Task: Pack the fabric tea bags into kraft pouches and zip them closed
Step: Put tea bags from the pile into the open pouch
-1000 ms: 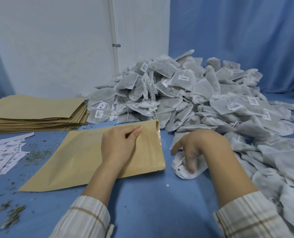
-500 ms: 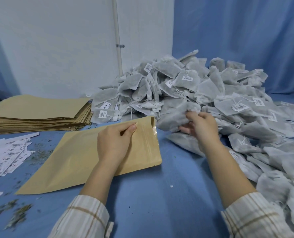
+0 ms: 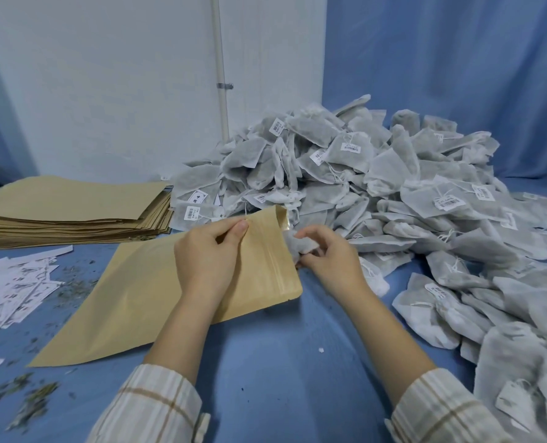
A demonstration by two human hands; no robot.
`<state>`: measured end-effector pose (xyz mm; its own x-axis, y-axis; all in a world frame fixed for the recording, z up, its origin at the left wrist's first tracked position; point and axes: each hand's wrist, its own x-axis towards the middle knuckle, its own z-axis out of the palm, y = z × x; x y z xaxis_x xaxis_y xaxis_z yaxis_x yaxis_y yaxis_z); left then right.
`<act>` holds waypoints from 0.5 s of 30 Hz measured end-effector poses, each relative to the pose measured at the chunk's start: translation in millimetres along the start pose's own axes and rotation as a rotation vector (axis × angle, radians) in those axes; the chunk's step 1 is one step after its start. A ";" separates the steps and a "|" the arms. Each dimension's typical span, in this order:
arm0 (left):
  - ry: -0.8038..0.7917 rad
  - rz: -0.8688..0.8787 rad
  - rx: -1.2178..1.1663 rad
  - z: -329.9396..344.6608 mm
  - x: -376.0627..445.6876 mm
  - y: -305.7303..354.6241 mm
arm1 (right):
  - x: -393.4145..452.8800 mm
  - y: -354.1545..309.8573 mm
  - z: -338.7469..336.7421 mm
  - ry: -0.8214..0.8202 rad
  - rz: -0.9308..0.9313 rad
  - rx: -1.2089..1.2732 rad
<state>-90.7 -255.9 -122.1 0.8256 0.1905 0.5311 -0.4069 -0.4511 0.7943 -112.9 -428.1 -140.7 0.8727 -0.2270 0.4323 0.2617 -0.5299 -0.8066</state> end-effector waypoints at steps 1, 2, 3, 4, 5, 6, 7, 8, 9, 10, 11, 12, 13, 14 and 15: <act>-0.020 0.019 0.005 2.4 -2.1 0.8 | -0.8 -3.7 4.4 -0.005 -0.047 -0.029; -0.042 0.037 0.012 5.1 -4.4 1.9 | -0.9 -8.2 9.2 -0.023 -0.078 -0.095; -0.064 0.054 0.023 7.5 -6.4 2.6 | -0.3 -12.3 13.4 -0.074 -0.084 -0.195; -0.083 0.067 0.033 9.4 -7.9 2.7 | -0.3 -17.2 15.4 -0.179 -0.071 -0.308; -0.096 0.072 0.039 10.6 -8.4 2.5 | 0.1 -20.9 15.8 -0.322 -0.056 -0.381; -0.101 0.067 0.039 10.9 -8.6 2.1 | 0.0 -23.8 14.0 -0.464 -0.016 -0.334; -0.100 0.056 0.039 10.2 -8.3 1.5 | -1.5 -27.8 10.7 -0.582 0.043 -0.180; -0.097 0.047 0.043 9.6 -7.9 0.8 | -3.4 -30.7 7.8 -0.640 0.073 -0.023; -0.093 0.043 0.054 9.2 -7.6 0.1 | -4.0 -31.6 4.8 -0.615 0.076 0.082; -0.087 0.042 0.069 9.0 -7.5 -0.6 | -3.0 -30.6 1.5 -0.517 0.068 0.110; -0.076 0.042 0.086 8.9 -7.4 -0.7 | 0.6 -28.1 -2.7 -0.366 0.054 0.053; -0.059 0.043 0.101 9.0 -7.6 -0.6 | 5.1 -24.5 -8.5 -0.211 0.043 -0.109; -0.040 0.048 0.118 8.9 -8.0 -0.7 | 8.8 -20.9 -15.2 -0.118 0.057 -0.343; -0.026 0.056 0.139 9.0 -8.5 -0.9 | 11.0 -15.2 -21.7 -0.107 0.096 -0.585; -0.020 0.065 0.161 9.2 -9.5 -1.1 | 11.8 -9.7 -26.5 -0.159 0.151 -0.811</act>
<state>-94.5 -265.2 -130.7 0.8081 0.1394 0.5722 -0.3929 -0.5962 0.7001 -116.1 -447.3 -117.1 0.9383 -0.2565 0.2318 -0.1865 -0.9401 -0.2854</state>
